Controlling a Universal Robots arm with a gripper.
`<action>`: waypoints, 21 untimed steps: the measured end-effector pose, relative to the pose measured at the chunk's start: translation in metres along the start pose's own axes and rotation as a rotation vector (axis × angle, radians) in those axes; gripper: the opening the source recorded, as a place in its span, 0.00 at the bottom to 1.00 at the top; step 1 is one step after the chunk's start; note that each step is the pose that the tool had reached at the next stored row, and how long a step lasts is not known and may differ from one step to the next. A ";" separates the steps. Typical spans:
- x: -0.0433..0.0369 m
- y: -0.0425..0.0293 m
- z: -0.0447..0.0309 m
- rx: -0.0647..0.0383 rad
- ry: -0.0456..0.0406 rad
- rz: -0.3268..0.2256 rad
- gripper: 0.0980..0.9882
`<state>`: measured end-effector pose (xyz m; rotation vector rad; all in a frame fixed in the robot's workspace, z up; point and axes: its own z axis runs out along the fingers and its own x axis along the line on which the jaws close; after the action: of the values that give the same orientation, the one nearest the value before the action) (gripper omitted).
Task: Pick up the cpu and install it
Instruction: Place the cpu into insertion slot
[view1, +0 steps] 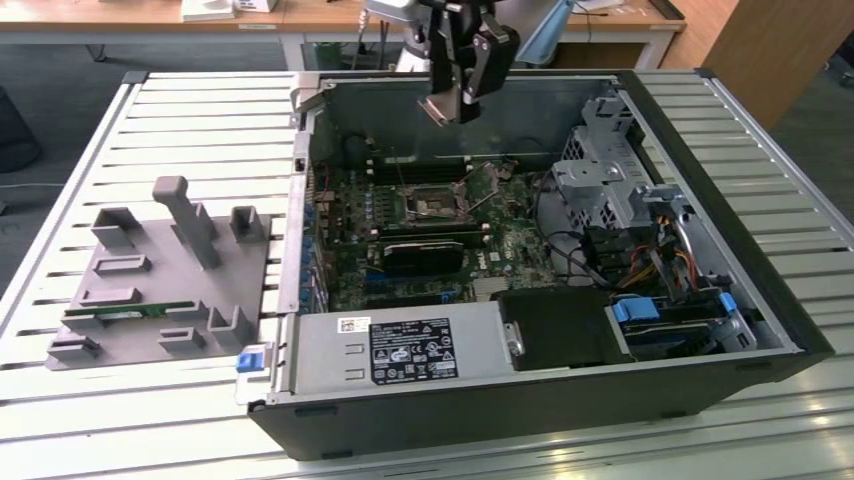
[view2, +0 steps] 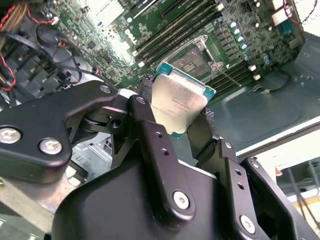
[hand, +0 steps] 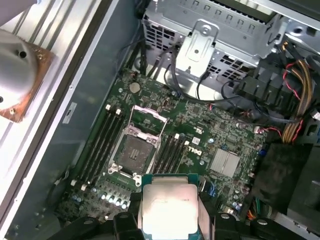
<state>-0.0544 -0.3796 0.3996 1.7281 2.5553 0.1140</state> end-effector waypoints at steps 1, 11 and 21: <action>0.0000 0.0000 0.0001 0.000 -0.0013 0.014 0.49; 0.0000 -0.0001 0.0015 0.001 -0.0139 0.150 0.49; 0.0002 -0.0006 0.0024 0.001 -0.0243 0.264 0.49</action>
<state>-0.0549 -0.3796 0.3972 2.0447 2.2981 0.1014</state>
